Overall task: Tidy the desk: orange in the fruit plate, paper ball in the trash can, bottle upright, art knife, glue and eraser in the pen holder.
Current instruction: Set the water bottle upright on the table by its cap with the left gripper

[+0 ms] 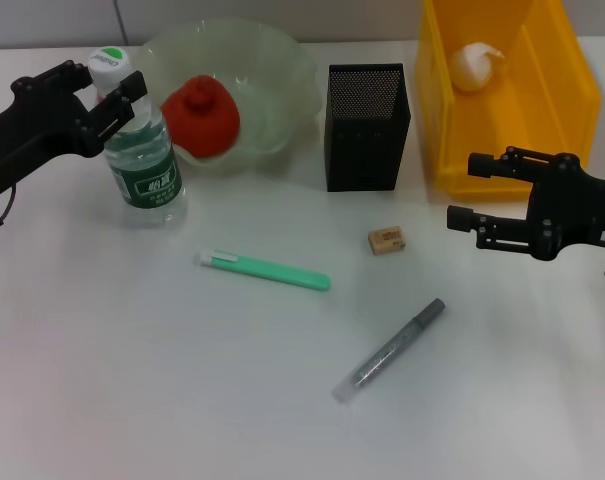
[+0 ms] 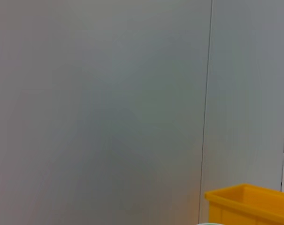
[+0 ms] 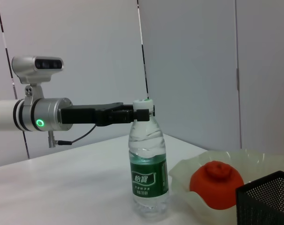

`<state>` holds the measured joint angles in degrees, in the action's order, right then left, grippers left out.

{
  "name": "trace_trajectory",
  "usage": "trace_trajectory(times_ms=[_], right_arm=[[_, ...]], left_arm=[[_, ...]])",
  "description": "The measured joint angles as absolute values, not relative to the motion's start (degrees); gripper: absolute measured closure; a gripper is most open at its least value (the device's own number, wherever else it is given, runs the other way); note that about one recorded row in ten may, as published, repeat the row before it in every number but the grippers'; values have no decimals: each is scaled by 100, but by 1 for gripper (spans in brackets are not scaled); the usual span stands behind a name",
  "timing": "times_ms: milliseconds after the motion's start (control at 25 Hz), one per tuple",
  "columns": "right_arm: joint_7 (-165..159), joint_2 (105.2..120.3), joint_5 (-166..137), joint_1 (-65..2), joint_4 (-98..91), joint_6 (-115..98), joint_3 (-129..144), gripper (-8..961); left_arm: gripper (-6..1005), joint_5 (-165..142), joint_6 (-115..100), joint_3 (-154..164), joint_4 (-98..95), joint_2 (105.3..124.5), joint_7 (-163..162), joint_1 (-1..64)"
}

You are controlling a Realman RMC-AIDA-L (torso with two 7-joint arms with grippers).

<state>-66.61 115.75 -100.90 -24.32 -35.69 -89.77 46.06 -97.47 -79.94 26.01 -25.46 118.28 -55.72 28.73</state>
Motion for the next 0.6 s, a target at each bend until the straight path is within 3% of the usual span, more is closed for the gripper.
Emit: trace_trajectory(times_ms=[600], right_arm=[[-6661, 11599, -10099, -2435, -3568, -8920, 4606, 201]], left_arm=[[558, -9746, -7948, 2613, -2460, 11839, -5422, 2884]])
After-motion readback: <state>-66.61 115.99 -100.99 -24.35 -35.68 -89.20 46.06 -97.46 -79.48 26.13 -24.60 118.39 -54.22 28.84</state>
